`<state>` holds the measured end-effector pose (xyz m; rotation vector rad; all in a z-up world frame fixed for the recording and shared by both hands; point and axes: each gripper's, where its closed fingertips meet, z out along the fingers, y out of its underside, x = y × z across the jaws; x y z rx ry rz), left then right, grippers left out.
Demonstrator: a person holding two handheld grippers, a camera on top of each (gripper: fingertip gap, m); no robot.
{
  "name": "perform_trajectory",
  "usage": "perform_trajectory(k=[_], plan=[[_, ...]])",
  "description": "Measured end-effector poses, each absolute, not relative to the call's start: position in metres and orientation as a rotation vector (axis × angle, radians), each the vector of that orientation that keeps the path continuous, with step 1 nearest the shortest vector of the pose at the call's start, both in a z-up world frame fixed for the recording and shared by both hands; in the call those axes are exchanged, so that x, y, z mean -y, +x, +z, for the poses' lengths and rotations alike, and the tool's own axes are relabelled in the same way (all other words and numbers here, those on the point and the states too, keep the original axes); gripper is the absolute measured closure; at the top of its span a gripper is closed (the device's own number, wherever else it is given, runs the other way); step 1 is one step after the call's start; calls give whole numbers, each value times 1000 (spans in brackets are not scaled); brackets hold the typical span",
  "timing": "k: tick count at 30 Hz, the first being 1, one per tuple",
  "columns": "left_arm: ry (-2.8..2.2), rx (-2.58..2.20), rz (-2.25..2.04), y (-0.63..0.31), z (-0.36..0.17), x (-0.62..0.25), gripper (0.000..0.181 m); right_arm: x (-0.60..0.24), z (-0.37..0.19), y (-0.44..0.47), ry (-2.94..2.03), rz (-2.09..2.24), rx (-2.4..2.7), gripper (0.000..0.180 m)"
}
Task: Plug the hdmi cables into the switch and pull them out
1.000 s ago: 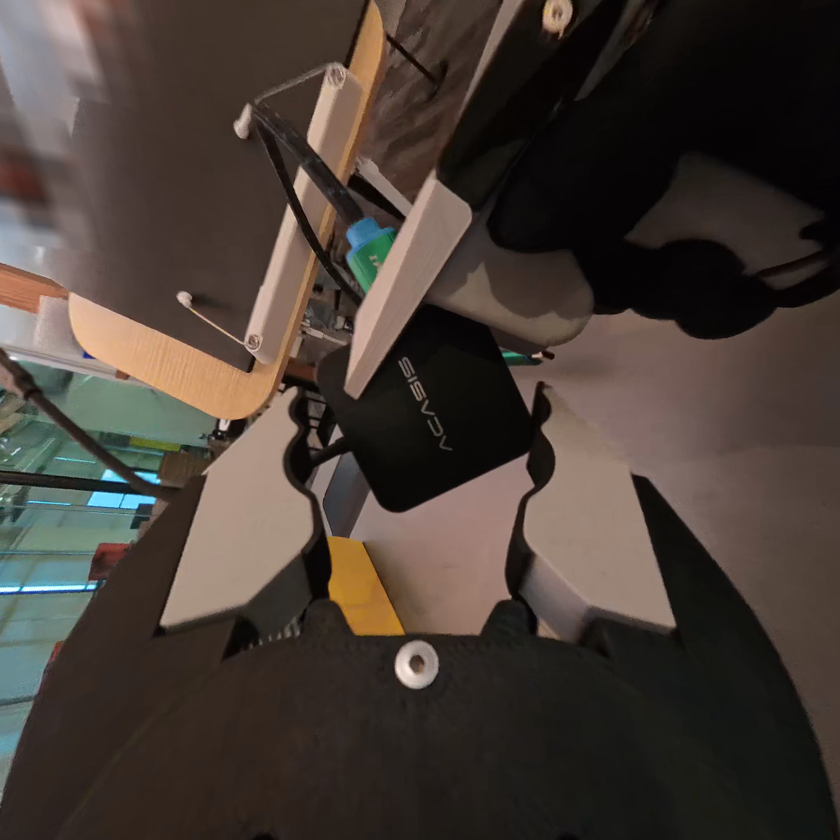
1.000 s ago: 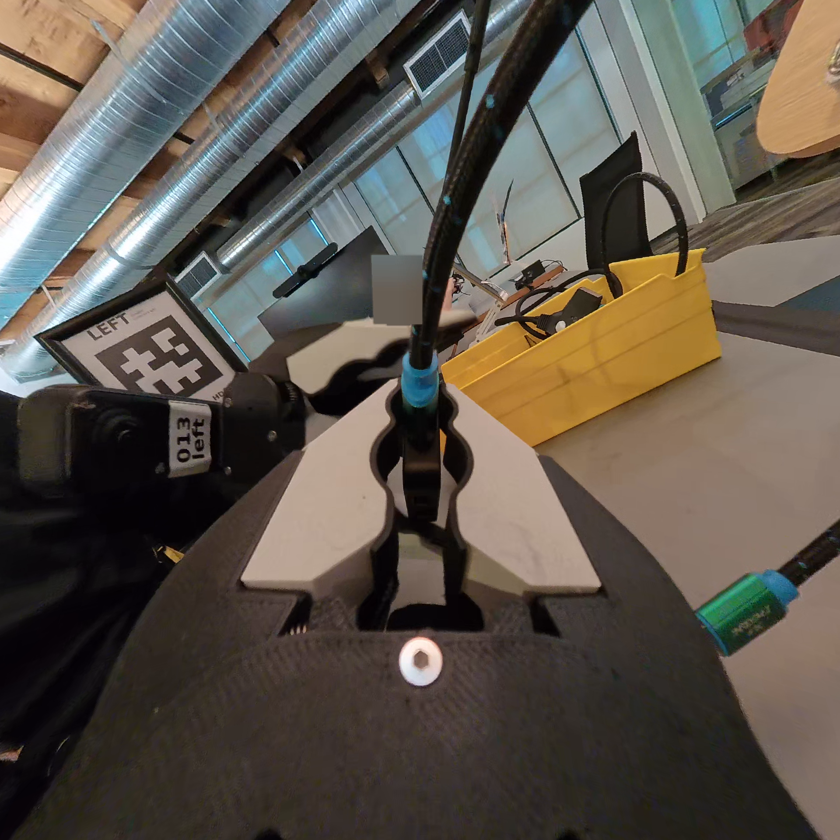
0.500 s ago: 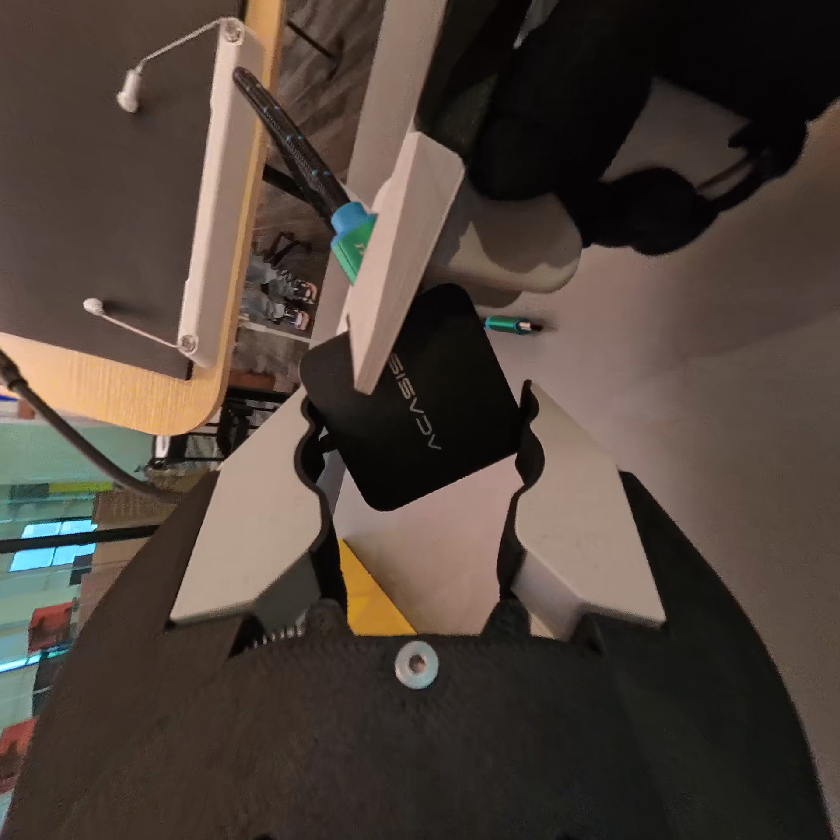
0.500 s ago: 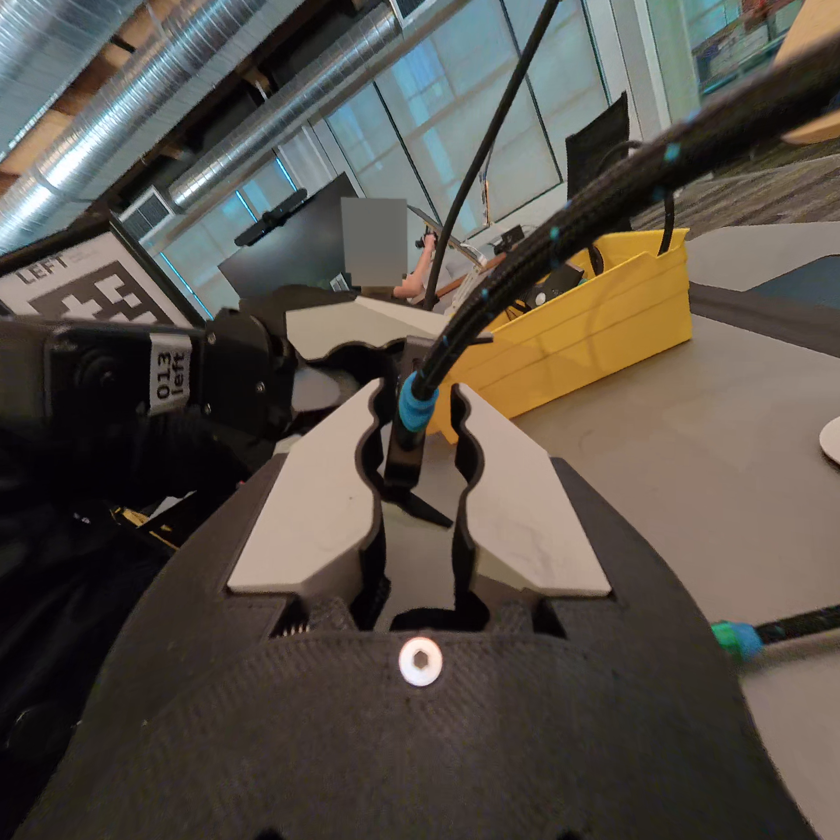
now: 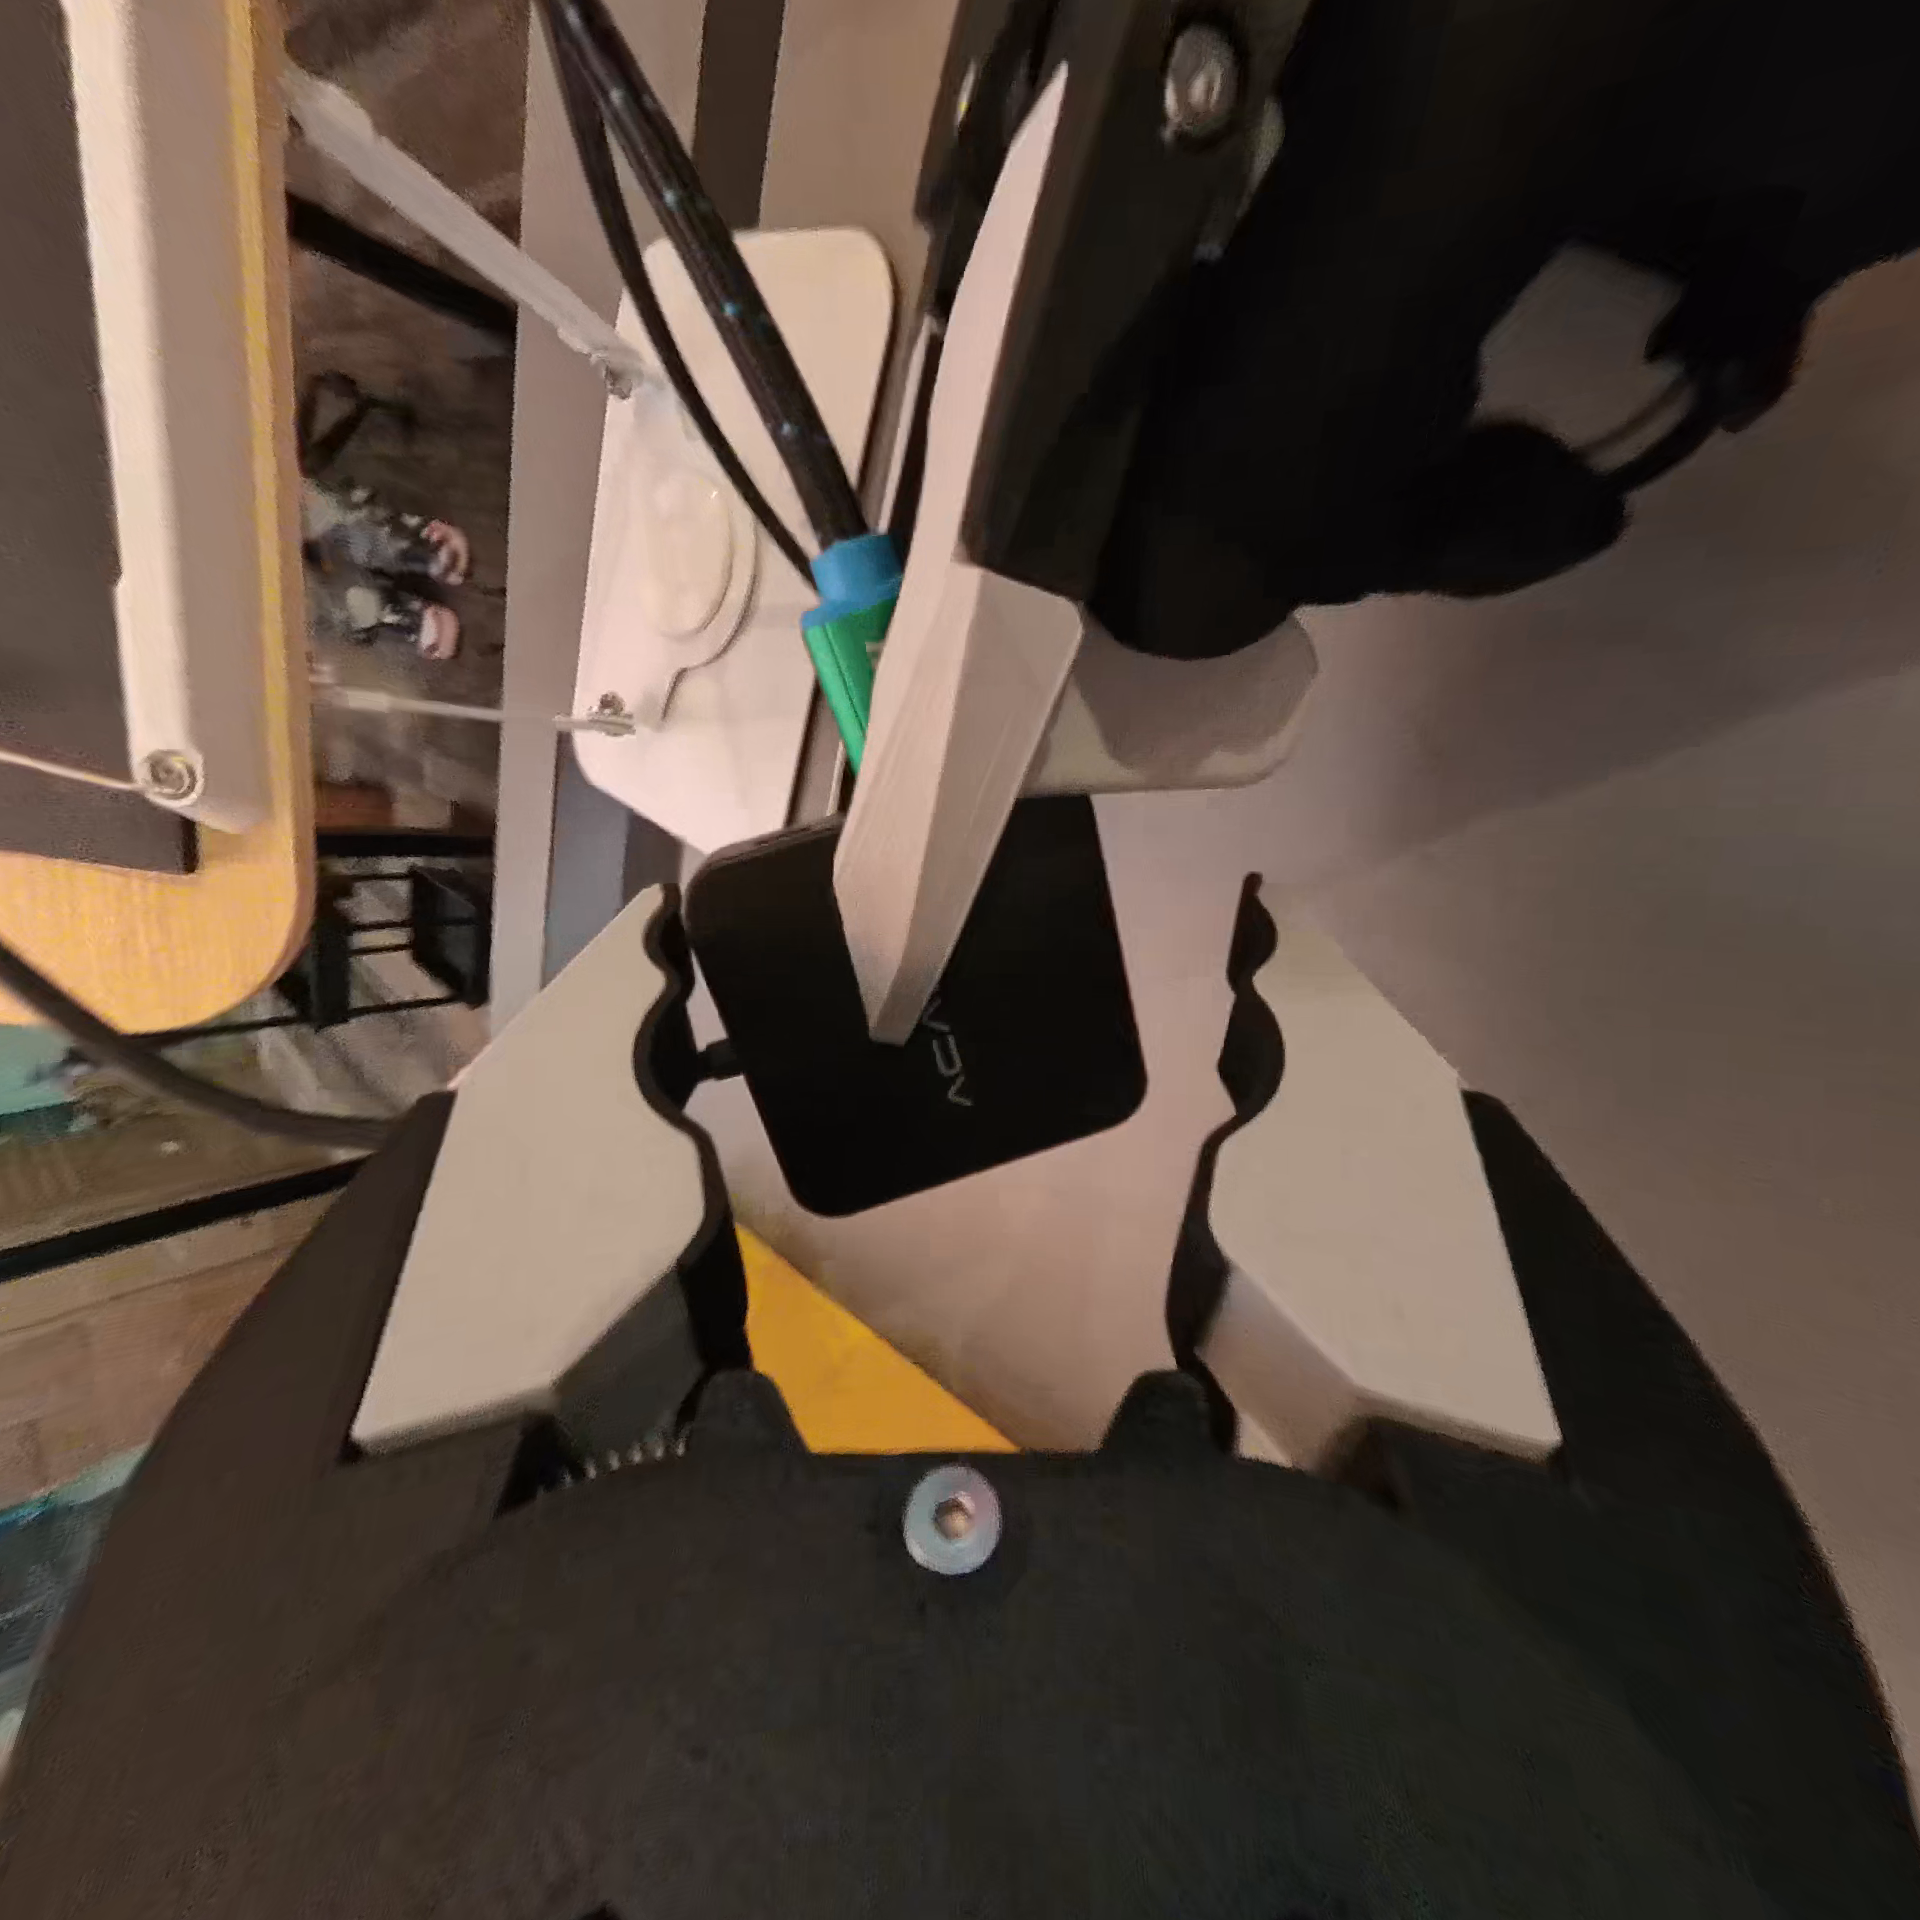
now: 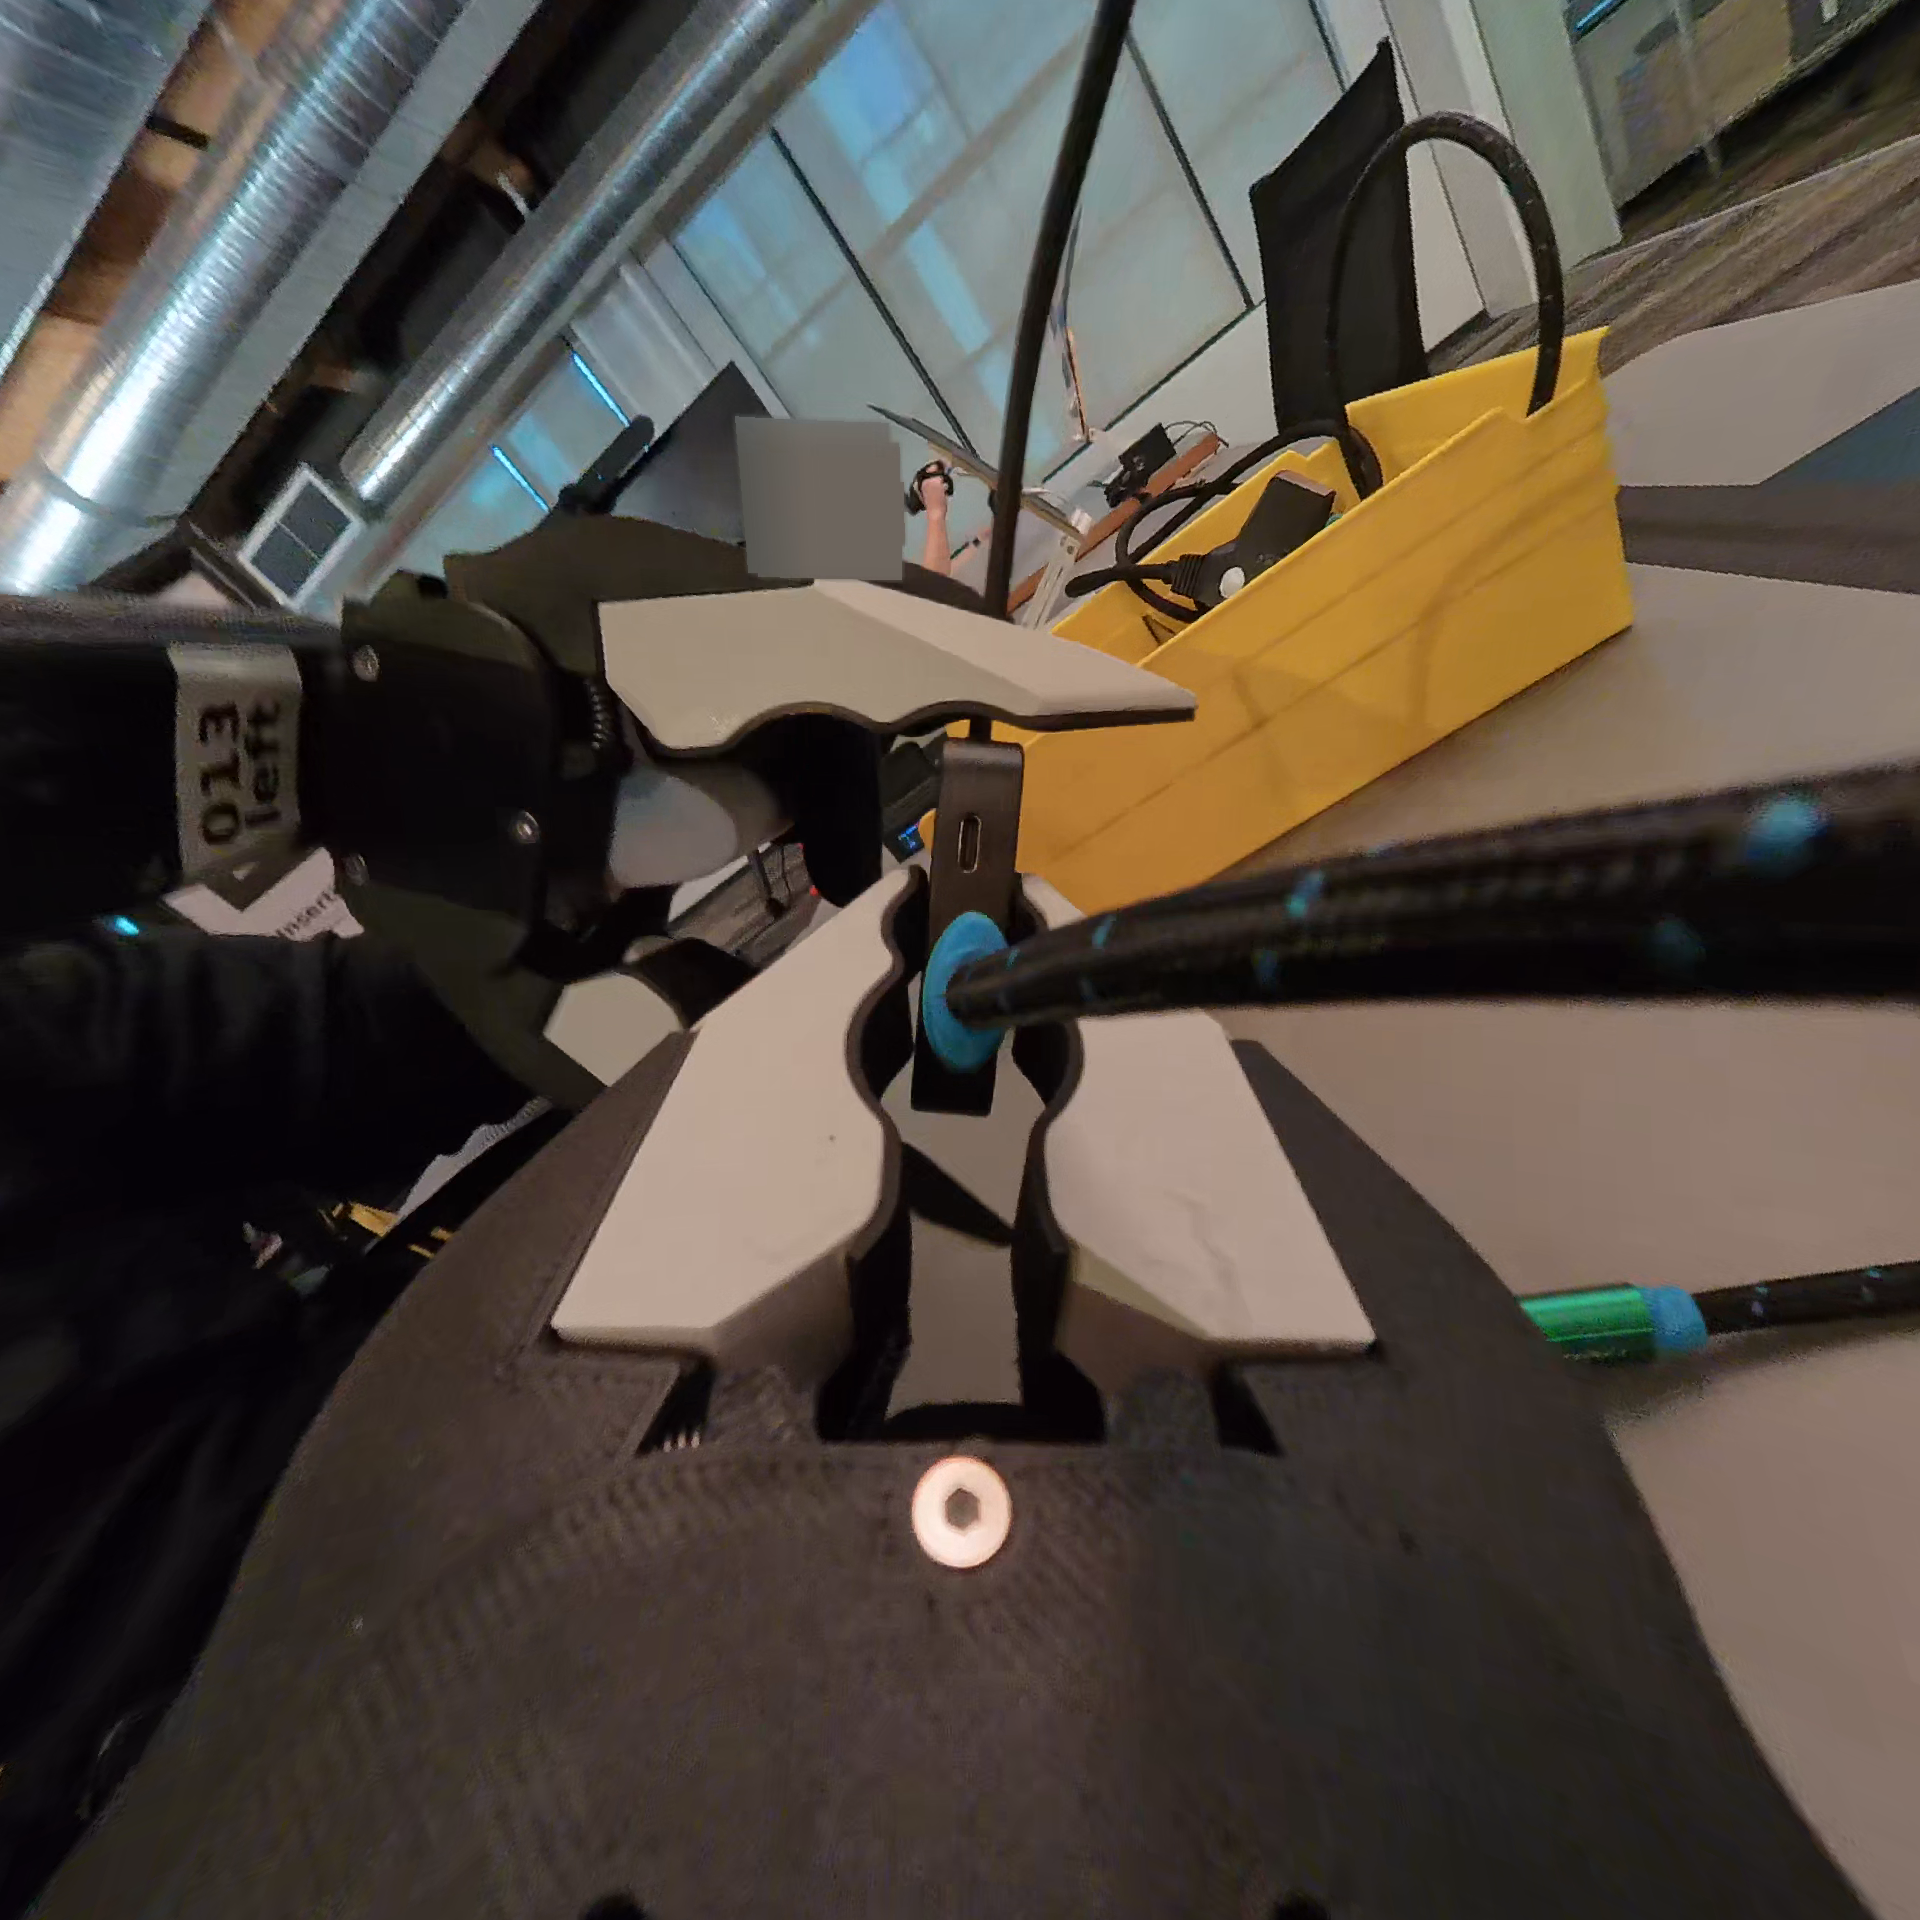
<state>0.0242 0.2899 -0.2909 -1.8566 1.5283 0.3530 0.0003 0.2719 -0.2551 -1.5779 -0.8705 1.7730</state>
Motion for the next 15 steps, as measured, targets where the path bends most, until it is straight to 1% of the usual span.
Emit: perform_trajectory(k=[8,15], plan=[[-1844,-1460,512,17,-292,-309,90,-277,-255,-2,-1612,1789,752,167],[-1816,-1479,503,15,-290,-308,97,-276,-253,-4,-1590,1738,777,167]])
